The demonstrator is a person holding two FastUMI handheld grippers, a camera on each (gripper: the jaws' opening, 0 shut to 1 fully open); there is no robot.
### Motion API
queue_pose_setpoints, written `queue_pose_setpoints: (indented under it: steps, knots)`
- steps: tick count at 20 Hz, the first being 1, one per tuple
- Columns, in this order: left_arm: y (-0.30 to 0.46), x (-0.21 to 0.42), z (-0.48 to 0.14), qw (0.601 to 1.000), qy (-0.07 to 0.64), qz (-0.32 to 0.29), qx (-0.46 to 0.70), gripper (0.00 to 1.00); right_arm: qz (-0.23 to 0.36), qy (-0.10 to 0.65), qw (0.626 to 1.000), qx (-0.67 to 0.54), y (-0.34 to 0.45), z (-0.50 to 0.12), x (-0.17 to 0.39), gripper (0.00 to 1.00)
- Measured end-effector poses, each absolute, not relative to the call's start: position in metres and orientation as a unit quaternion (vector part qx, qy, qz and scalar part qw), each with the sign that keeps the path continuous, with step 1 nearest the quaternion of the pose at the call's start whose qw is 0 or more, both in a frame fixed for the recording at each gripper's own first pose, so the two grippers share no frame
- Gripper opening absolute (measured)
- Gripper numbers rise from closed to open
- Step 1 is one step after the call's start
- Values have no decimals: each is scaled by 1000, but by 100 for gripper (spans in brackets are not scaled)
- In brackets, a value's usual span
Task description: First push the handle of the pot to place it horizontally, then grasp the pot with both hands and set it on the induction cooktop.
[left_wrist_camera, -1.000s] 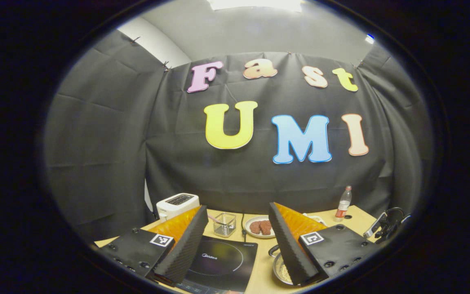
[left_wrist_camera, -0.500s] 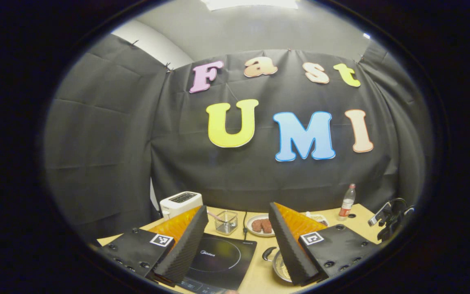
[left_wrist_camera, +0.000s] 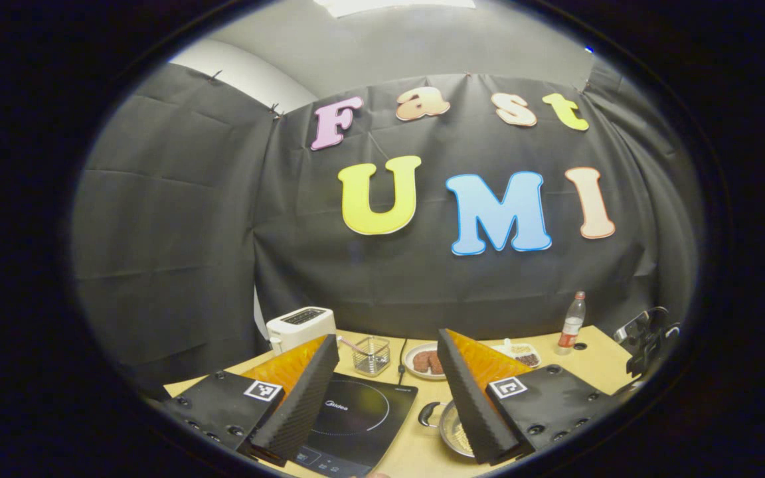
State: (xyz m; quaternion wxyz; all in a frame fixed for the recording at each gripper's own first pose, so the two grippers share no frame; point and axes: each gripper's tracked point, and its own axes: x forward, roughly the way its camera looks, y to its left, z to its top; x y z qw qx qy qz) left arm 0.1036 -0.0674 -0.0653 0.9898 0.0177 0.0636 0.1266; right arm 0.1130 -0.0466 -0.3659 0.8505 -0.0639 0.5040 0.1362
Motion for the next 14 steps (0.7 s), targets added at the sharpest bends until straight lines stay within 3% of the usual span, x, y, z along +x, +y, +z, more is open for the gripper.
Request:
queue_pose_setpoints:
  steps: [7,9,11,12,14]
  knots:
    - [-78,101,-83,988,85,129,28,94,101,469,876,-37,-49,-363,146,1]
    - [-80,106,-95,987,96,123,23,100,94,459,883,-41,-52,-359,148,1]
    - [-78,113,-109,987,109,116,19,95,90,435,895,-47,-56,-348,151,1]
    - [-79,116,-116,987,114,110,16,98,92,412,906,-39,-53,-337,155,1]
    - [-81,129,-134,987,128,92,5,98,97,370,924,-6,-44,-311,165,10]
